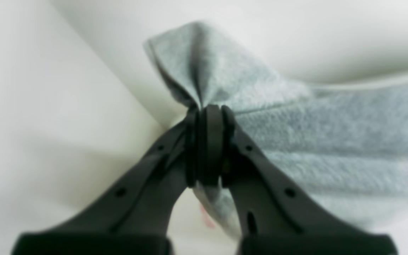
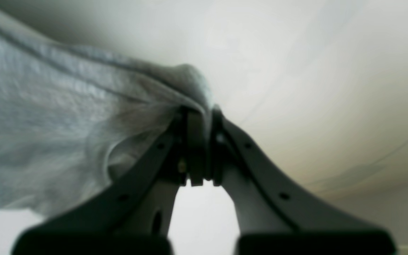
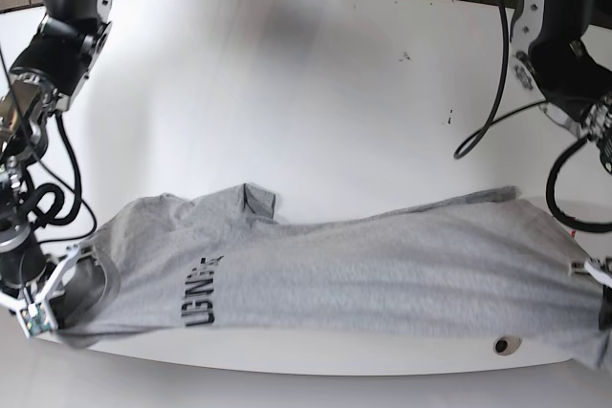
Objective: Layout the t-shirt on the table in an organized manner, then fold the t-shirt properly
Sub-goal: 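Lower the held shirt edge onto the table with both grippers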
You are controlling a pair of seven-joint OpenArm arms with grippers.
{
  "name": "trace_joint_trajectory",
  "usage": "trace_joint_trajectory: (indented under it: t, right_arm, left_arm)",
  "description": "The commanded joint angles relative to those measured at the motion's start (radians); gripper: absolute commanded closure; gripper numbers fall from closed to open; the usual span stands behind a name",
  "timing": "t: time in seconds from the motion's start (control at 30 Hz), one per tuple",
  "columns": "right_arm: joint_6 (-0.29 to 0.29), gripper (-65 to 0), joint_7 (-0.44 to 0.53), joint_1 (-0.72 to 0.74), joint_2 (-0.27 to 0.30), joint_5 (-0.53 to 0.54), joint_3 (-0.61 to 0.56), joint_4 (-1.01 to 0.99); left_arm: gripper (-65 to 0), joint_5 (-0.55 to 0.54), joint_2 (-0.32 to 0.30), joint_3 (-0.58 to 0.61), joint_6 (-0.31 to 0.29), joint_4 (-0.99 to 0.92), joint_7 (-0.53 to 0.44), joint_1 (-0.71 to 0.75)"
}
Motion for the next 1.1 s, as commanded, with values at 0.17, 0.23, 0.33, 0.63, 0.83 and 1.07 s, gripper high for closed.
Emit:
trace_joint_trajectory:
  t: [0.17,0.23,0.33,0.63,0.83,1.07]
  right_arm:
    - [-0.009,-0.3,0.019,-0.252,-0.080,-0.006,0.114,0.044]
    - [-0.009,-0.3,0.019,-0.324,-0.110,-0.006,0.140,0.044]
    - [-0.009,-0.3,0.019,-0.405,-0.152,-0.006,0.170,0.044]
    - [-0.009,-0.3,0.019,-0.589,-0.236,-0.006,0.198,0.052]
    - [-0.009,-0.3,0.019,-0.669,-0.268,-0.006,0.198,0.056]
    - [-0.009,-0.3,0.019,-0.733,-0.274,-0.006,0.195,0.058]
  left_arm:
    - [0.0,-0.112,-0.012,-0.077,0.003,0.035,-0.022,0.289]
    - [0.0,-0.144,-0.012,-0.095,0.003,0.035,-0.028,0.378]
    - [0.0,-0.180,-0.012,-0.134,0.003,0.035,-0.028,0.496]
    - [0.0,-0.290,-0.012,-0.241,0.003,0.035,-0.028,0.773]
    - [0.0,-0.295,-0.017,-0.310,0.003,0.035,-0.028,0.883]
    - [0.0,-0.295,-0.017,-0.352,0.003,0.033,-0.029,0.952]
